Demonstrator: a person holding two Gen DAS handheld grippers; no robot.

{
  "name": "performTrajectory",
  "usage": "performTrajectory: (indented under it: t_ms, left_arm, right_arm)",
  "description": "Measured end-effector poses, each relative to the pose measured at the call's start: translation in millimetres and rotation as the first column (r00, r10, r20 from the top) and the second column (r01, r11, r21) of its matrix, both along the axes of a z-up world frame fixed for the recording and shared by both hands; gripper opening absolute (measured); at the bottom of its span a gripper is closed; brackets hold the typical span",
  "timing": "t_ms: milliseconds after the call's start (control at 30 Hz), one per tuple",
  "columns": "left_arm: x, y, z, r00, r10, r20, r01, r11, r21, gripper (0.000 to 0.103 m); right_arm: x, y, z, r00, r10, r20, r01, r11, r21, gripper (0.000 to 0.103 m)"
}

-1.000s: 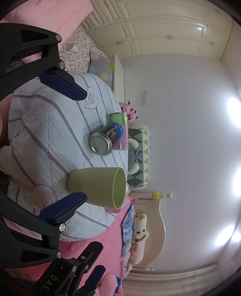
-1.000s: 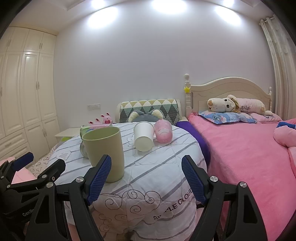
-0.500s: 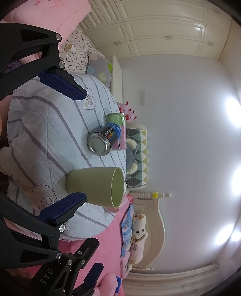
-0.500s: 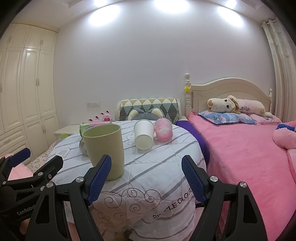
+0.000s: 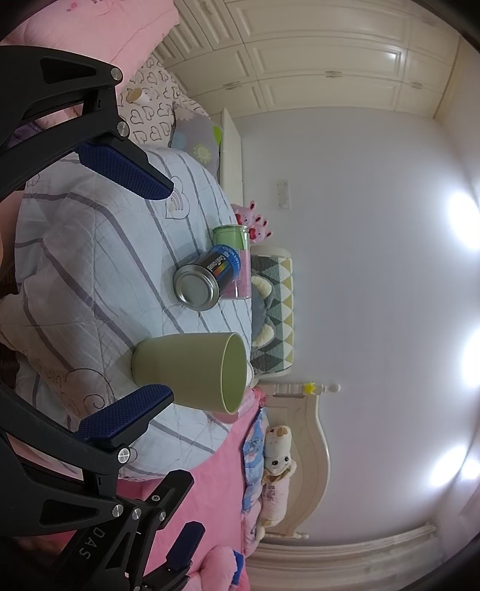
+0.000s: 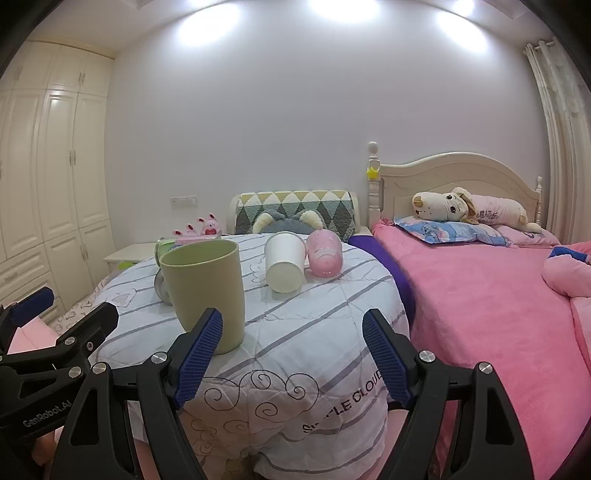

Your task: Flip cup upright

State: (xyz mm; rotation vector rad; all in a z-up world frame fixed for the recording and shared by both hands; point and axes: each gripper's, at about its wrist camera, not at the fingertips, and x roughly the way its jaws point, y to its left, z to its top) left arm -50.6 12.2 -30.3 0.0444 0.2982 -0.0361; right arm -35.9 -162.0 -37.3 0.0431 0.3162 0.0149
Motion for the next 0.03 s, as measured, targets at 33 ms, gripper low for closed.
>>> performTrajectory:
  t_ms: [33]
  left_arm:
    - [0.0, 0.0, 0.1, 1.000, -0.001, -0.001, 0.001, 1.000, 0.000, 0.101]
  right_arm:
    - [0.5, 0.1, 0.0, 1.000, 0.001, -0.002, -0.001, 1.000, 0.000, 0.080]
